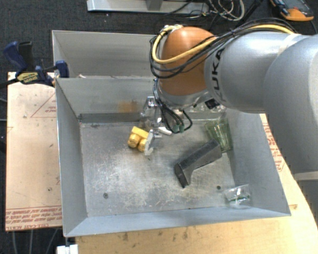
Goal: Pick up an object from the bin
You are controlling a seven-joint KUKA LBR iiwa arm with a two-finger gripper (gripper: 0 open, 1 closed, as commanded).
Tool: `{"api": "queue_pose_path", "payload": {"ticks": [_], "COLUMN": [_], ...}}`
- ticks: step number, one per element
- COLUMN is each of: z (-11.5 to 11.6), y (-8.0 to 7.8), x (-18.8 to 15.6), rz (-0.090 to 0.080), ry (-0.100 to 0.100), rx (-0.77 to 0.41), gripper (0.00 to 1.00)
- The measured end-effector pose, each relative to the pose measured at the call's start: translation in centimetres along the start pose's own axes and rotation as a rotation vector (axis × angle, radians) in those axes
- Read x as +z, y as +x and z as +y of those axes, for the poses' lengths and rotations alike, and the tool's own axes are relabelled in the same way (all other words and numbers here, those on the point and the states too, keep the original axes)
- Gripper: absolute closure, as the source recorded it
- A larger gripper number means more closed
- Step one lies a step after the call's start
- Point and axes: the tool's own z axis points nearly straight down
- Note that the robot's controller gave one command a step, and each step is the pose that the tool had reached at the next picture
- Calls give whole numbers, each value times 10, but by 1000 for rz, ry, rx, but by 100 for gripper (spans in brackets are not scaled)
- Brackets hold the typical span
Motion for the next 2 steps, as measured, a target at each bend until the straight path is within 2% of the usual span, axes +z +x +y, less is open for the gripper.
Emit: {"api": "queue_pose_path", "payload": {"ticks": [1, 2], "z": [-2, 9], "y": [-4, -8], "x": [-14, 60], "rz": [-9, -17], "ry": [-1, -5], "rx": [24, -57], "gripper": [0, 0]}}
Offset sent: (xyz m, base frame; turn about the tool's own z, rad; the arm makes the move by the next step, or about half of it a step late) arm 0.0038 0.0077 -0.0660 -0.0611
